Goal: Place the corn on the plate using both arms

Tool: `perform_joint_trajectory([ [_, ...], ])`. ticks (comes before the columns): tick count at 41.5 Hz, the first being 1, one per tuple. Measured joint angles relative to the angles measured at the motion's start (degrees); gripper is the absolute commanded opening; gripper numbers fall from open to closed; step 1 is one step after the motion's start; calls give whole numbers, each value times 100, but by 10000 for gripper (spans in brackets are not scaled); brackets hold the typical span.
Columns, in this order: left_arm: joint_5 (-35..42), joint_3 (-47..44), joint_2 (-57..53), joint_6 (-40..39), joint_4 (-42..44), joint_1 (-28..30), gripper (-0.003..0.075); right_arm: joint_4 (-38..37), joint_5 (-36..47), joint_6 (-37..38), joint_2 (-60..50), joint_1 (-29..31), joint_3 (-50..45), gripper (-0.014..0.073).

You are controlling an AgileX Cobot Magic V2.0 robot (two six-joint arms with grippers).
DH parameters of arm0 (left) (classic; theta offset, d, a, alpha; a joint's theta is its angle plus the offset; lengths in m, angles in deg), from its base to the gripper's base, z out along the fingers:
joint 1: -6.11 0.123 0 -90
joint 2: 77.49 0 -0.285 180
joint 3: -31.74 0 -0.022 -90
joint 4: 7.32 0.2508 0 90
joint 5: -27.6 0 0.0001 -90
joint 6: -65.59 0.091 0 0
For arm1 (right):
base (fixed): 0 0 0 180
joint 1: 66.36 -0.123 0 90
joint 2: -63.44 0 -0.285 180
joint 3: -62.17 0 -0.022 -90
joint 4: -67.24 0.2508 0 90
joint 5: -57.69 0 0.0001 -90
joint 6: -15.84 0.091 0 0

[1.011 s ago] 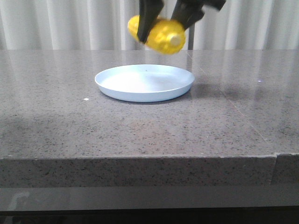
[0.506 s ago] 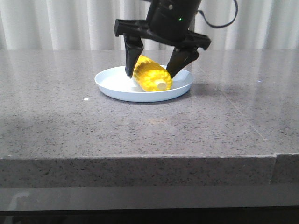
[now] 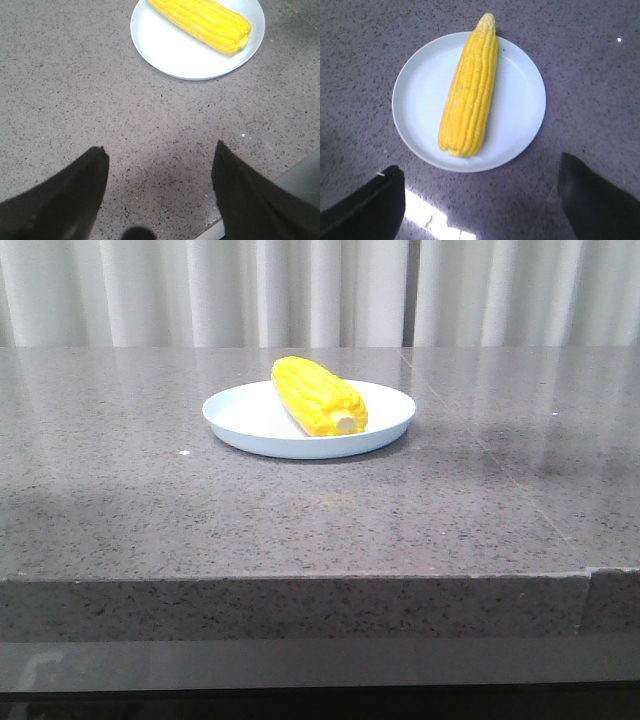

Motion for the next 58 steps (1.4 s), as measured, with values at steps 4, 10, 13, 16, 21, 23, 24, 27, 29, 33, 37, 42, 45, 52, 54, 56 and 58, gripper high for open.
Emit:
perform_joint_trajectory([
  [4,0,0,0,0,0,0,440,0,-32,-35,-720,0,-526,644],
  [10,0,0,0,0,0,0,440,-2,-102,-38,-1670,0,-1181,644],
  [13,0,0,0,0,0,0,440,-13,-157,-38,-2105,0,-1458,644],
  [16,0,0,0,0,0,0,440,-12,-246,-47,-2554,0,-1720,644],
  [21,0,0,0,0,0,0,440,-12,-465,-47,-3162,0,-2072,644],
  [23,3,0,0,0,0,0,440,-12,-563,-58,-3386,0,-2198,644],
  [24,3,0,0,0,0,0,440,-12,-606,-58,-3506,0,-2265,644],
  [27,3,0,0,30,0,0,440,-12,-711,-81,-3782,0,-2426,644],
  [29,3,0,0,0,0,0,440,-12,-743,-81,-3938,0,-2507,644],
  [33,3,0,0,0,0,0,440,-12,-791,-91,-4238,0,-2639,644],
  [37,13,0,0,0,0,0,431,-24,-789,-91,-4370,0,-2699,643],
  [42,13,0,0,0,0,0,320,-103,-793,-91,-4390,0,-2698,539],
  [45,13,0,0,30,0,0,232,-131,-793,-91,-4390,0,-2698,409],
  [52,13,0,0,30,13,0,24,-156,-775,-91,-4390,0,-2698,64],
  [54,13,0,0,30,37,0,-15,-156,-775,-91,-4390,0,-2706,-1],
  [56,13,0,0,30,34,0,-20,-156,-775,-91,-4390,0,-2706,-66],
  [58,13,0,0,30,34,0,-20,-156,-775,-91,-4390,0,-2706,-63],
])
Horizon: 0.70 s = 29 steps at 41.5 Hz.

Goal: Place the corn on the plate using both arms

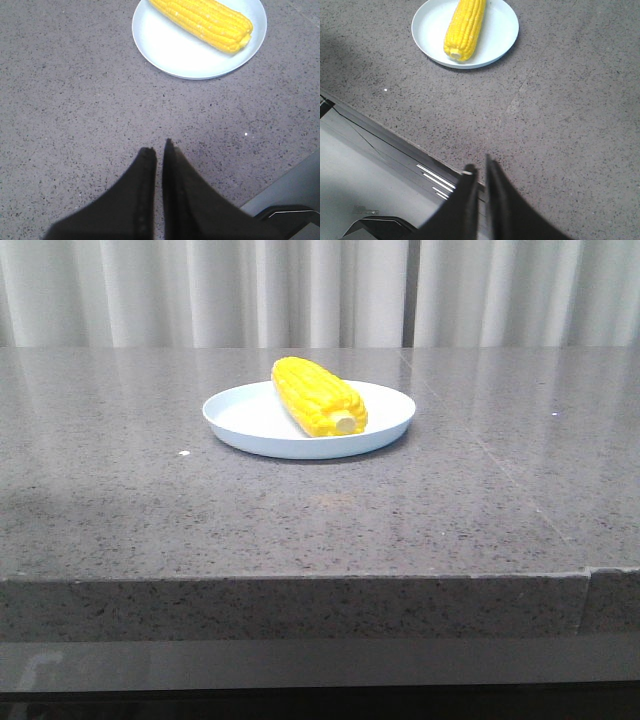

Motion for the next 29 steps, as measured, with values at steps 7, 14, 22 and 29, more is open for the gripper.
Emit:
perform_joint_trajectory([
  [7,0,0,0,66,0,0,-20,0,34,0,0,0,0,-68],
  [14,0,0,0,80,5,0,-20,0,43,0,0,0,0,-68],
  [22,0,0,0,84,5,0,-20,0,43,0,0,0,0,-68],
  [29,0,0,0,93,5,0,-20,0,43,0,0,0,0,-68],
])
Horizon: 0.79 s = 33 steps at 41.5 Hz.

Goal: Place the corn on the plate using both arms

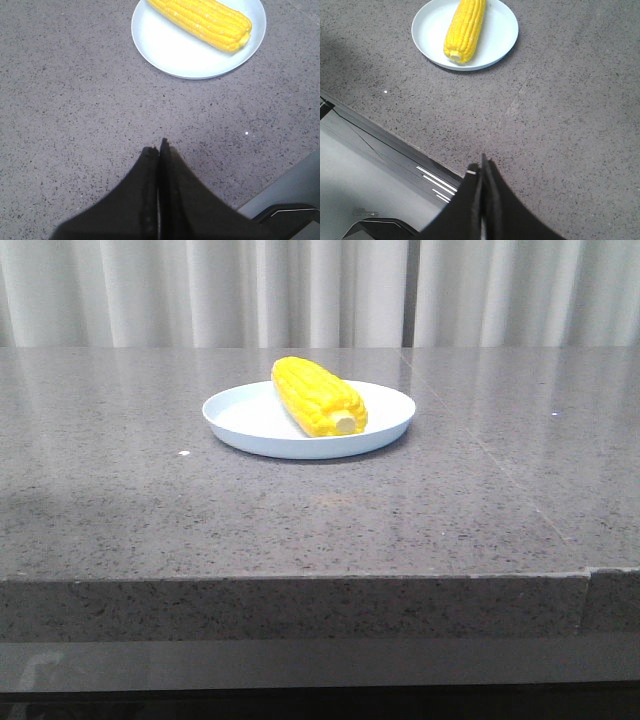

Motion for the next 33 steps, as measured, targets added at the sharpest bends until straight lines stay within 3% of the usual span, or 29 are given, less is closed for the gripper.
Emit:
perform_joint_trajectory([
  [8,0,0,-88,4,0,38,-20,0,0,-11,0,0,0,-68],
  [14,163,-205,-481,13,0,416,-20,0,0,-11,0,0,0,-68],
  [24,1463,-1452,-1678,13,0,1511,-20,0,0,-11,0,0,-5,-68],
  [33,2814,-3144,-3004,13,0,2304,-20,0,0,-11,0,0,-5,-68],
])
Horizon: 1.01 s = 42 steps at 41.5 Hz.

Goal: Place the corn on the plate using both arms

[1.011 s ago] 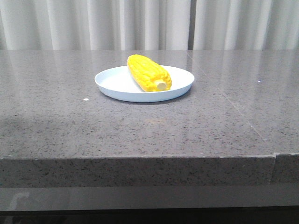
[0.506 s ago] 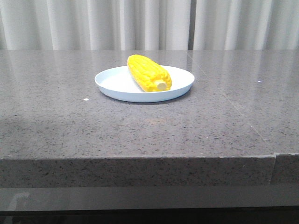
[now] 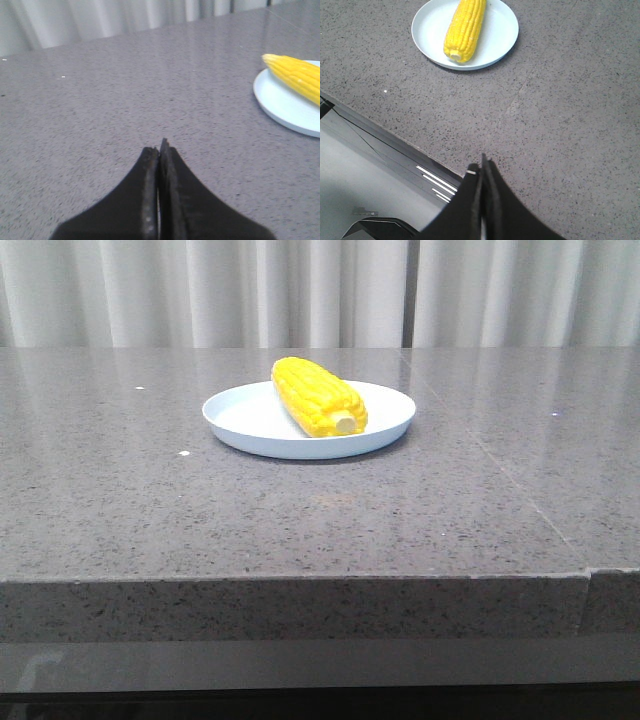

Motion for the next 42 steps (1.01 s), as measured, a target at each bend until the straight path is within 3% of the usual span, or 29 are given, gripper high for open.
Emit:
perform_joint_trajectory([
  [12,1448,-1909,-1417,0,-157,528,-20,0,0,0,0,0,0,-68],
  [21,2177,-2792,-2146,0,-566,768,-20,0,0,0,0,0,0,-68],
  [42,2240,-2957,-2822,0,-705,870,-20,0,0,0,0,0,0,-68],
])
